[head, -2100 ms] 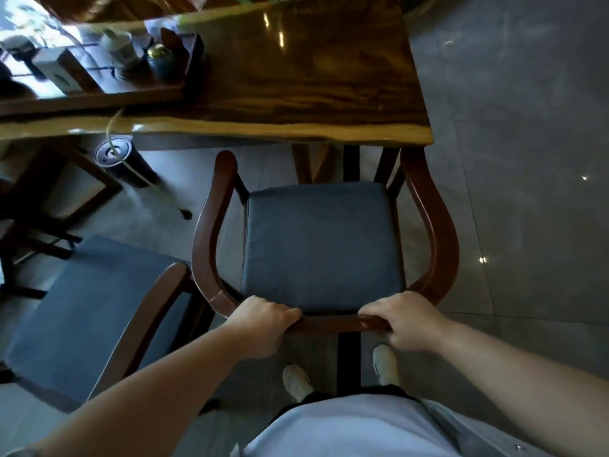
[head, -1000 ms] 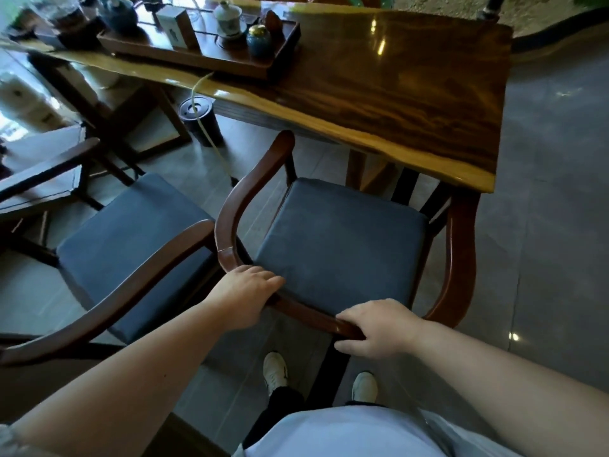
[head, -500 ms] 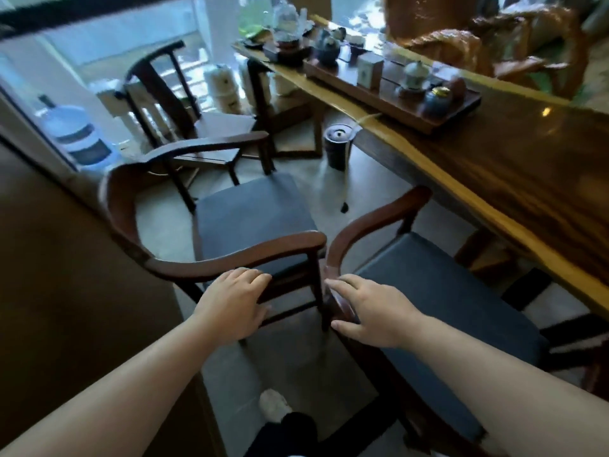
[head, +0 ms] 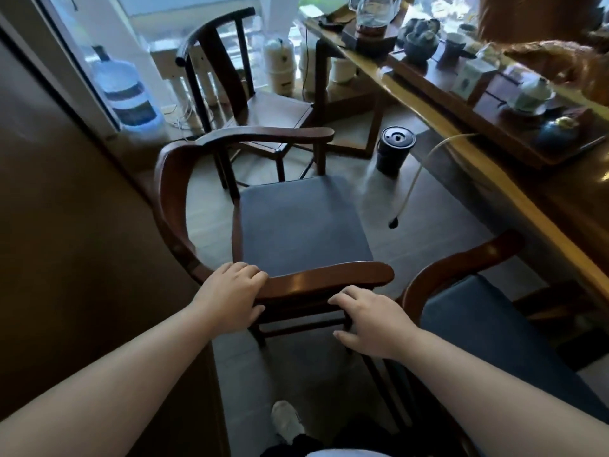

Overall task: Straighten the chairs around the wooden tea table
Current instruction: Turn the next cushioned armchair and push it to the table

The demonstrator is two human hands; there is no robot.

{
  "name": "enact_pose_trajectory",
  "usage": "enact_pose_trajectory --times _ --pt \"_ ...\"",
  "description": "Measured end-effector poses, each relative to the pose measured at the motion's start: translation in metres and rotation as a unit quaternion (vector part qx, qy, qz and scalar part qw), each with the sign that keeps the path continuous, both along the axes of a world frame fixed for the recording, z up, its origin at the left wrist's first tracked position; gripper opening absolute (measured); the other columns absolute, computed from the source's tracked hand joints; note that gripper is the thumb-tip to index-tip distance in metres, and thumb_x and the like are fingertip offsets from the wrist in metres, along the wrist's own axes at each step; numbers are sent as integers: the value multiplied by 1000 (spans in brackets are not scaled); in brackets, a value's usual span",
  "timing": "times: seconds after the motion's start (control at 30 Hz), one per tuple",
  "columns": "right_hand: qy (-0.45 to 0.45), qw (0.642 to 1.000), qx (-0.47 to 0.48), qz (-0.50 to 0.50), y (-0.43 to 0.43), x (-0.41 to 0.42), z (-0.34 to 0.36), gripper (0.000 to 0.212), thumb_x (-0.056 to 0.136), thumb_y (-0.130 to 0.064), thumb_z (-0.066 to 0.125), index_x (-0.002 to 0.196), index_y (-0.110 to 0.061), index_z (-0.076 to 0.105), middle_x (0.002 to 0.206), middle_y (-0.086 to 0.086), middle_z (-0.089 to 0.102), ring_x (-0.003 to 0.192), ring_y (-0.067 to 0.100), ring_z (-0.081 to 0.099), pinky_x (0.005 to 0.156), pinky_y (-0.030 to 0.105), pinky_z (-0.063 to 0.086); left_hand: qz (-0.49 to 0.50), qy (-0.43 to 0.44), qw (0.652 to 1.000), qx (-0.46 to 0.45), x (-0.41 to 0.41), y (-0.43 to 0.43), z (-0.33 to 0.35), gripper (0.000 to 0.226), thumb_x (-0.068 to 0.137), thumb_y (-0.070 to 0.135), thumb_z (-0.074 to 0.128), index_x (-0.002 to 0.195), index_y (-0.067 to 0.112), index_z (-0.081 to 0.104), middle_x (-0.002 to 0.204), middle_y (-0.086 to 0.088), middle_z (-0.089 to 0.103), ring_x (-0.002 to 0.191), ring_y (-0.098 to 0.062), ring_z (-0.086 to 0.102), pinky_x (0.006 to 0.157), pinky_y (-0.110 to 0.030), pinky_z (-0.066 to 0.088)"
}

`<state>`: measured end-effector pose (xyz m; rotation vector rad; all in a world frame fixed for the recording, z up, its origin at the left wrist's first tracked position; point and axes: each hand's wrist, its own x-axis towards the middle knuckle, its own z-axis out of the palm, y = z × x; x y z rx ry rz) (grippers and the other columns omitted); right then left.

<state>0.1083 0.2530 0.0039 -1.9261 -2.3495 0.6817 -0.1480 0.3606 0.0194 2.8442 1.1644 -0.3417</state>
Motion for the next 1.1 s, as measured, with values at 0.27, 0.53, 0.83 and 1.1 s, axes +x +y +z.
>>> enact_pose_trajectory --times 0.27,0.53,0.83,1.1 --pt "-6 999 -34 26 65 5 -32 66 82 -55 64 138 -26 42 136 0 49 119 24 50 92 39 48 -69 127 989 -5 -17 51 1 56 86 52 55 133 23 45 134 -2 53 127 -26 43 111 -46 29" --pt "11 992 -75 98 137 -25 -50 68 80 -59 66 136 -28 42 134 0 50 119 24 50 94 39 47 -44 199 979 -20 -43 84 24 51 88 48 55 132 22 46 138 -6 50 132 -30 37 114 -52 22" --pt "-21 983 -121 139 180 -71 -69 72 79 -61 65 137 -27 40 132 4 49 118 28 50 94 42 45 -32 256 964 -55 -82 141 25 56 89 44 53 140 25 37 146 -5 43 140 -29 27 117 -53 10" --pt "-18 973 -213 83 194 -116 -91 76 76 -73 59 133 -25 43 125 4 54 116 28 51 93 43 45 -70 314 946 -44 -115 193 -7 52 92 27 52 141 24 35 150 -11 37 143 -34 19 115 -62 2"
